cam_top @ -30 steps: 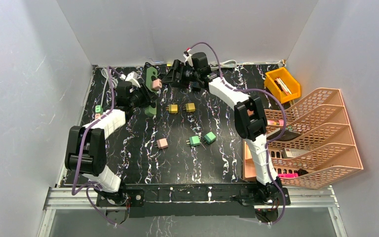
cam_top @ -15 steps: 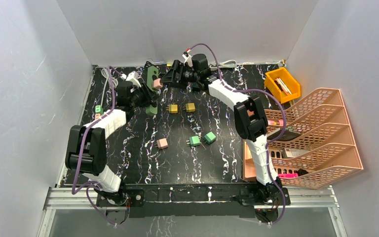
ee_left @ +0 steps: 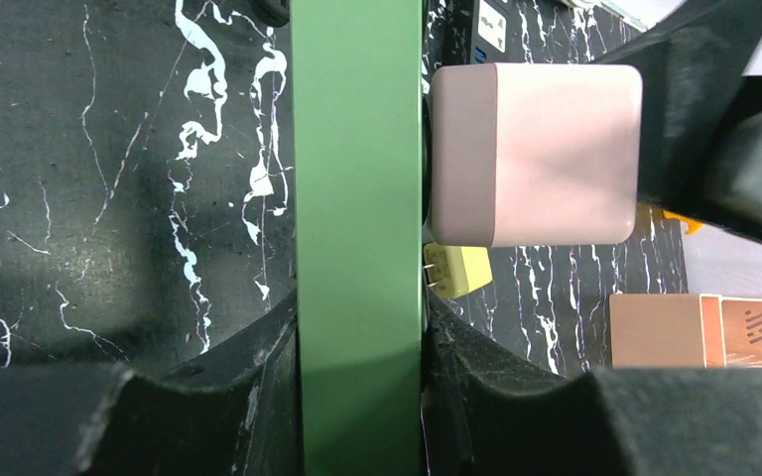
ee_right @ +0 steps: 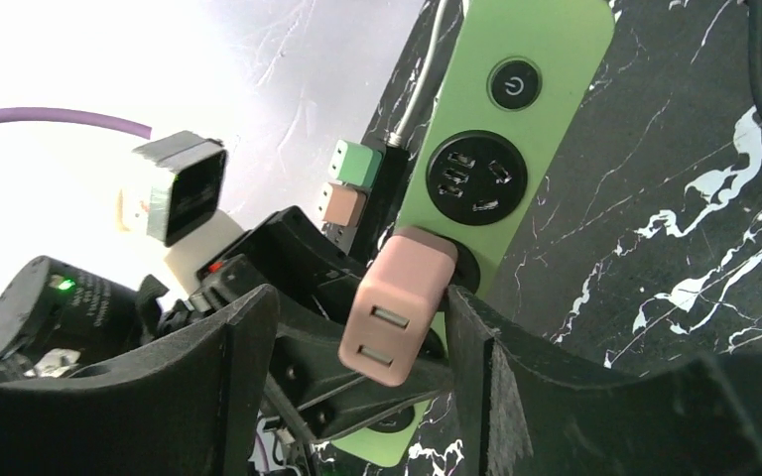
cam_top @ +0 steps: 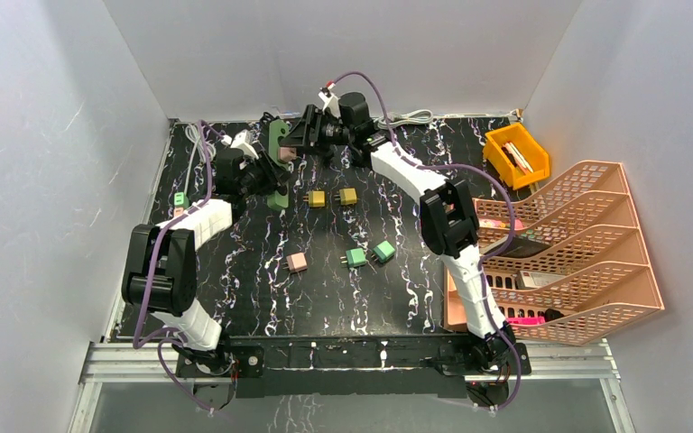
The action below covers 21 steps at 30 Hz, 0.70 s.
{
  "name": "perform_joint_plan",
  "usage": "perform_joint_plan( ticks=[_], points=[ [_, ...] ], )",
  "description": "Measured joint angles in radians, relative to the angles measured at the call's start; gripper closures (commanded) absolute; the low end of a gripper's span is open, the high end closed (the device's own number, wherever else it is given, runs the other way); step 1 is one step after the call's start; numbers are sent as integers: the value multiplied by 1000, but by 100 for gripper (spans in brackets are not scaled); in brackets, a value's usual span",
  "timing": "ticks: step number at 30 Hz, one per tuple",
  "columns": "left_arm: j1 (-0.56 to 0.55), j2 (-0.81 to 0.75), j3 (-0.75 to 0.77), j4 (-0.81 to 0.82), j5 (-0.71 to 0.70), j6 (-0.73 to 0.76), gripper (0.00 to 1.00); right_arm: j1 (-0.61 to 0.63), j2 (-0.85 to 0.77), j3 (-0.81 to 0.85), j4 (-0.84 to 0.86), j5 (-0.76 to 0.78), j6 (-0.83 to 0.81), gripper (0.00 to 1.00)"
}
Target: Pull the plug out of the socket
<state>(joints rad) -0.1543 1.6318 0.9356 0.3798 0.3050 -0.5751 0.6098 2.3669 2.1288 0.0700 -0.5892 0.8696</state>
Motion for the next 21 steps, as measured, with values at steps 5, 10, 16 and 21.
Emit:
perform_joint_plan(
  ticks=[5,10,16,21],
  points=[
    [-8,0,0,-1,2,7,100,16,49,42,-51,-6,-6,31],
    [-9,1,0,-13,-8,15,100,33,73,85,-112,-8,-34,56],
    [-12,7,0,-11,-13,28,100,28,79,95,-187,14,-46,100],
    [-12,10,0,-17,-14,38,100,29,79,95,-198,15,-63,100]
  ],
)
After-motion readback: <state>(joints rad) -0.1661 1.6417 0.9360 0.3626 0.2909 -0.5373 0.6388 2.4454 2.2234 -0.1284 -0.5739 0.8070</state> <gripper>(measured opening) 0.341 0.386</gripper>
